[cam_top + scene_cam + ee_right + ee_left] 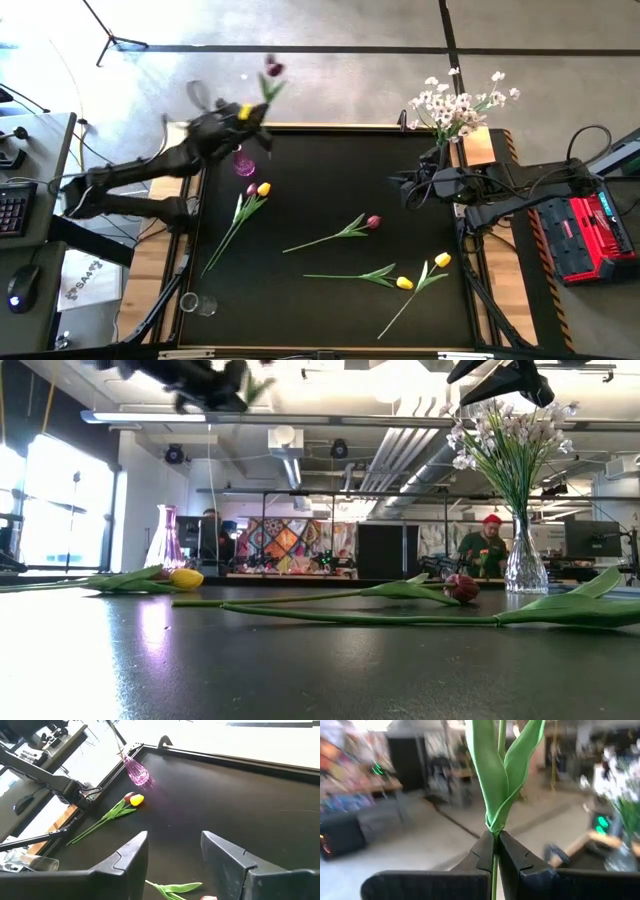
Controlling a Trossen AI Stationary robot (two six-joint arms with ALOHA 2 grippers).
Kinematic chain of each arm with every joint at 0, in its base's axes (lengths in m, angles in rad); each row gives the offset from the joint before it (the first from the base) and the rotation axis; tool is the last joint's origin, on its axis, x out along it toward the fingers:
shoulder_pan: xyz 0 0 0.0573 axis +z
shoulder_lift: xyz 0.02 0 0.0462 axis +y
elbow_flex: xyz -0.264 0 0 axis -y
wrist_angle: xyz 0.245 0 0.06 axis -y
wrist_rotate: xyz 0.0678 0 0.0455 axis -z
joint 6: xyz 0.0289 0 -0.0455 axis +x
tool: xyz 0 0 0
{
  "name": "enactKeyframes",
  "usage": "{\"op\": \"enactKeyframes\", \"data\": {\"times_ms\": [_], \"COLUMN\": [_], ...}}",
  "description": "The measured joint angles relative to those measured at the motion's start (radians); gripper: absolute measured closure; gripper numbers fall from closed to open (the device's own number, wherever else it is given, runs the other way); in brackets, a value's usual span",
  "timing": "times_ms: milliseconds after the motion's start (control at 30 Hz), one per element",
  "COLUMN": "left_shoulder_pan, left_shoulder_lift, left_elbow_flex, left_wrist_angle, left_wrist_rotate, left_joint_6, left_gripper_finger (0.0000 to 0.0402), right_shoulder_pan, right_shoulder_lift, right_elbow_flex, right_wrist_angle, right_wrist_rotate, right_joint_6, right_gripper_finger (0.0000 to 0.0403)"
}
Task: Sort flowers into vase by color
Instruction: Put the top maroon tulip flower into the top left purple vase
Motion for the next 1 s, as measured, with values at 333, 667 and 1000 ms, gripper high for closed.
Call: {"op": "enactKeyframes", "data": {"times_ms": [333, 667, 1000], "left_shoulder_pan": [0.010, 0.059, 0.067], "left_shoulder_lift": [-0.227, -0.236, -0.234], "left_elbow_flex": [-0.209, -0.314, -0.314], "left_wrist_angle": [0.074, 0.238, 0.284], "left_wrist_rotate": [-0.367, -0.388, -0.306], "left_joint_6": [0.159, 0.163, 0.261], "left_gripper_finger": [0.0401, 0.0401, 0.0401], "right_shoulder_pan": [-0.002, -0.015, -0.015], "right_shoulder_lift": [0.000, 0.000, 0.001], "right_elbow_flex": [0.000, 0.000, 0.000], "right_wrist_angle": [0.014, 0.036, 0.038], "right_wrist_rotate": [0.018, 0.016, 0.015], "right_joint_6": [0.000, 0.000, 0.000], "right_gripper_finger": [0.0231, 0.0231, 0.0231]}}
